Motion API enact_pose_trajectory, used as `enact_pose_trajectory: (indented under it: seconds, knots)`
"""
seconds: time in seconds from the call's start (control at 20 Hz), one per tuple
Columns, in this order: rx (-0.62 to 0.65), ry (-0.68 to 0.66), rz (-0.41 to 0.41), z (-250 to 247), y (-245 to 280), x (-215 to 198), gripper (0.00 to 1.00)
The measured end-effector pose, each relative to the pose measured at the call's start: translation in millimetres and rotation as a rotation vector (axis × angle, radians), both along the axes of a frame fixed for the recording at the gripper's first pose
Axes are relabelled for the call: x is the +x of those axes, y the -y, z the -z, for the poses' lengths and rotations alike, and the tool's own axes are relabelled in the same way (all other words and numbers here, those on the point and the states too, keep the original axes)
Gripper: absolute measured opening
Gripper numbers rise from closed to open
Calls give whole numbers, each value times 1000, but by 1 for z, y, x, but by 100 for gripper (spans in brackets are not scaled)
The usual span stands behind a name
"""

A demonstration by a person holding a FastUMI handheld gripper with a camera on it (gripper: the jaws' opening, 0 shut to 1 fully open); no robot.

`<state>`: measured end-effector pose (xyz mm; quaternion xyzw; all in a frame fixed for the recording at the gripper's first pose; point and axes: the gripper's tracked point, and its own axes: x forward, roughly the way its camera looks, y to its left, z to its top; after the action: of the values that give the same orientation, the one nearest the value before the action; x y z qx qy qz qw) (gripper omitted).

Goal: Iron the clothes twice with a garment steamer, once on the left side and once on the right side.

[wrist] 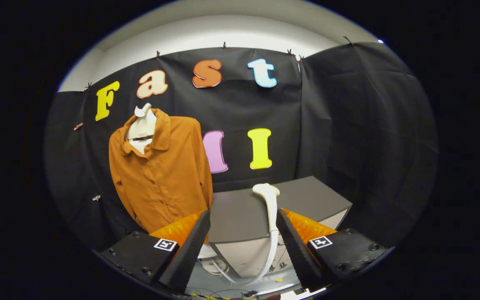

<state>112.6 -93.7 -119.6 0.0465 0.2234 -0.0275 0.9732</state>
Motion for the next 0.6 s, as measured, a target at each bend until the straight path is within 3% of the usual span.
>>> enact_pose_trajectory:
  seconds: [0.45,0.6]
  knots:
    - [-5,-348,4,134,61,78,99]
    - [4,-406,8,165,72,98,100]
